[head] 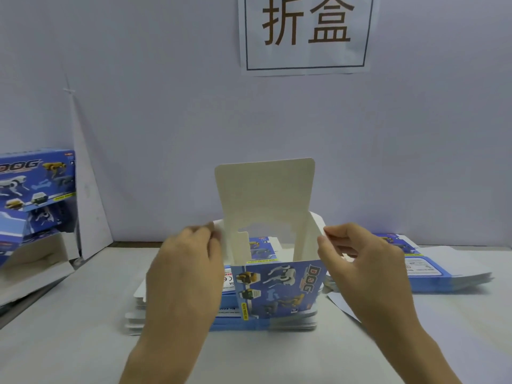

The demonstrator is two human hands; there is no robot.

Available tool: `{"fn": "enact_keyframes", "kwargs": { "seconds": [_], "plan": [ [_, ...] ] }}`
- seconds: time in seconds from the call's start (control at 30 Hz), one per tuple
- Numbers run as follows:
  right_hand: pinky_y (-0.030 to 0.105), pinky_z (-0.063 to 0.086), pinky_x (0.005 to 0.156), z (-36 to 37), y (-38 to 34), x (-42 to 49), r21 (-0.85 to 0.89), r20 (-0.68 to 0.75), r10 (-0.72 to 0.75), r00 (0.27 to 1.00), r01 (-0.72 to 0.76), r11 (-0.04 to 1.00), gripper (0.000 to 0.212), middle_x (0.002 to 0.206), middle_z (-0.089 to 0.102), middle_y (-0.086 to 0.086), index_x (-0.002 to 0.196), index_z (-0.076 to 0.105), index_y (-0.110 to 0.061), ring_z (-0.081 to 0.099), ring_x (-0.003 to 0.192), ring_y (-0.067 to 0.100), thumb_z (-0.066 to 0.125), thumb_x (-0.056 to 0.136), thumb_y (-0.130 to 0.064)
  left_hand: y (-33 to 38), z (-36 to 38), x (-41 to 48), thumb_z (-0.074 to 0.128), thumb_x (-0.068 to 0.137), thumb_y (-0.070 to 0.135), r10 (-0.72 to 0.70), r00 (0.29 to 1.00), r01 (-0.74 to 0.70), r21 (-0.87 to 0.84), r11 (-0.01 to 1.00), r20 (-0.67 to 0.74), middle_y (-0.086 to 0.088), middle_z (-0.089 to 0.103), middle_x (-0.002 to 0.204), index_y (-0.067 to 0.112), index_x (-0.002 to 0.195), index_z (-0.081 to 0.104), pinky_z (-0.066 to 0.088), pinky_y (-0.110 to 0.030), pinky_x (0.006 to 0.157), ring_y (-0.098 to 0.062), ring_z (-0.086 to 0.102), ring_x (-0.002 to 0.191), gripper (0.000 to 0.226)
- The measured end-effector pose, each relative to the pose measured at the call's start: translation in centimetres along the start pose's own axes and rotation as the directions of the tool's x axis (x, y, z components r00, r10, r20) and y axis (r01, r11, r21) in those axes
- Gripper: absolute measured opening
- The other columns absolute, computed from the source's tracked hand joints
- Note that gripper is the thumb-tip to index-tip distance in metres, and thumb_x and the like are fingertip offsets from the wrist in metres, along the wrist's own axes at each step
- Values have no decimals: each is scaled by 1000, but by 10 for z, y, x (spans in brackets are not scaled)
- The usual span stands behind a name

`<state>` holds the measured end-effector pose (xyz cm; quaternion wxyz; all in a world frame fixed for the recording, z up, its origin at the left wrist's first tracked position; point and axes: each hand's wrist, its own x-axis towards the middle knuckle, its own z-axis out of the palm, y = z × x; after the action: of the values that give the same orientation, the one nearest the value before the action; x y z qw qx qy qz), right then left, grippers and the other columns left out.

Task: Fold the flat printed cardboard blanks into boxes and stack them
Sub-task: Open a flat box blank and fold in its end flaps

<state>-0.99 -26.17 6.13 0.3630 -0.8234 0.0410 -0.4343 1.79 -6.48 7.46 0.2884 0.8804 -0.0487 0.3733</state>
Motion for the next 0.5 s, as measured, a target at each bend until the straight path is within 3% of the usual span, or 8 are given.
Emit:
{"fn": "enact_keyframes", "kwargs": {
  "seconds": [0.07, 0.13, 0.23, 0.37, 0.5],
  "plan": [
    [32, 53, 76, 0, -3, -2, -84, -2, -27, 1000, 27, 996, 19, 86, 75, -6, 96, 71, -20, 70, 81, 13, 62, 82, -31, 12, 0, -7, 35, 94, 45, -45, 995, 36, 98, 995, 87, -6, 68, 90, 19, 95, 66, 34, -30, 64, -26, 49, 74, 41],
    [30, 49, 75, -1, -4, -2, -136, 29, -22, 999, 26, 990, 20, 90, 76, -3, 101, 70, -18, 70, 85, 18, 62, 86, -27, 16, 1, -9, 37, 93, 51, -104, 988, 95, 80, 992, 113, -4, 69, 95, 23, 104, 64, 36, -30, 68, -29, 55, 85, 41],
    [29, 36, 67, -1, -3, 0, -183, 103, -7, 995, 26, 983, 23, 80, 74, 0, 102, 69, -15, 64, 79, 25, 52, 91, -26, 11, 1, -6, 44, 96, 40, -121, 980, 133, -67, 989, 156, -2, 69, 89, 25, 110, 66, 40, -30, 68, -23, 55, 80, 30],
    [36, 27, 62, 4, -4, -2, -354, 156, -33, 987, 87, 931, 28, 72, 65, 8, 92, 63, -13, 48, 67, 30, 37, 96, -21, 10, 7, -10, 38, 100, 25, -42, 973, 79, -154, 985, 228, 0, 46, 55, 18, 81, 58, 31, -23, 50, -16, 39, 54, 29],
    [29, 40, 69, -2, -5, 0, -138, 126, 68, 990, -50, 989, 29, 87, 75, 0, 107, 69, -16, 63, 80, 20, 48, 91, -26, 7, 13, -10, 41, 99, 24, -62, 974, 133, -326, 936, 219, -1, 58, 63, 23, 80, 62, 37, -20, 56, -19, 45, 60, 28]
  ]
}}
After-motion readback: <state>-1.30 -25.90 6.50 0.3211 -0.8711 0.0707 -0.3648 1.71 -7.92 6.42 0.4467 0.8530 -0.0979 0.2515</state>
